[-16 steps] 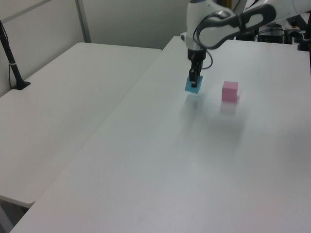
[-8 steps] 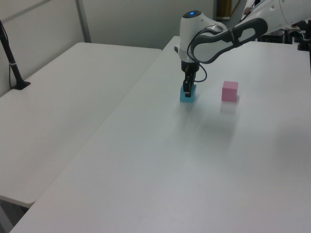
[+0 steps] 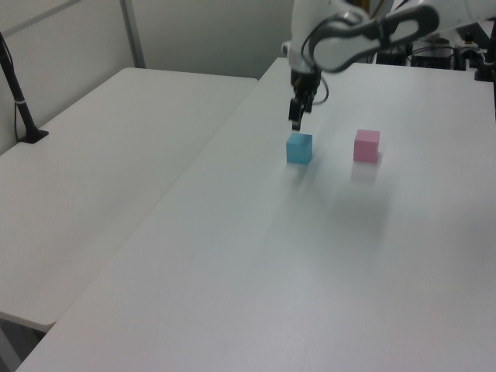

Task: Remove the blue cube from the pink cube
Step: 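Lower the blue cube onto the table, release, and raise the gripper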

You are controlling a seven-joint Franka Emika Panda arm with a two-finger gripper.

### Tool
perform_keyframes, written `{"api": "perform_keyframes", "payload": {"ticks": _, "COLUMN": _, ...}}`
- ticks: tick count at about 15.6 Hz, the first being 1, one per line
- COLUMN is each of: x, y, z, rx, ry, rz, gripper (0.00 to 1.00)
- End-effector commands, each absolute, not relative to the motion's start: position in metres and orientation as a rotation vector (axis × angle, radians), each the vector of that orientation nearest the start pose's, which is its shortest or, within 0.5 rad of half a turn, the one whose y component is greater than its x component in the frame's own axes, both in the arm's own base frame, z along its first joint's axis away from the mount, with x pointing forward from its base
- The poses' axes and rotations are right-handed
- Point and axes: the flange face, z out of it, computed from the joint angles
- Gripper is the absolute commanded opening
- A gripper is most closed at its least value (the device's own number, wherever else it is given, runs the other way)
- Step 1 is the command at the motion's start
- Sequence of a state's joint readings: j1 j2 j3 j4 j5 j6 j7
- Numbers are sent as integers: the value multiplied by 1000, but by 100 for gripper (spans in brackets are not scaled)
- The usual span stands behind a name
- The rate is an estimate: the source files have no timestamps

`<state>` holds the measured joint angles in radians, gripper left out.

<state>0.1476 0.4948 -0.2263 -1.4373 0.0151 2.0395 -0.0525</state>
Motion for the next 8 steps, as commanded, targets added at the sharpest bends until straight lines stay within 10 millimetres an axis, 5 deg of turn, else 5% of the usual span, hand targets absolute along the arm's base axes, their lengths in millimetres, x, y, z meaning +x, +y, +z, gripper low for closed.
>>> {"api": "perform_keyframes", "payload": {"ticks": 1, "x": 636, "y": -39, "z": 503, "rx": -3230, "ry": 118, "rz": -19, "gripper": 100}}
{"api": "perform_keyframes", "payload": {"ticks": 5, "x": 582, "y": -48, "z": 541, "rx": -3225, "ry": 179, "rz": 14, "gripper": 100}}
{"api": "perform_keyframes", "payload": {"ticks": 8, "x": 571, "y": -47, "z": 549, "rx": -3217, "ry": 173, "rz": 3, "gripper": 100}}
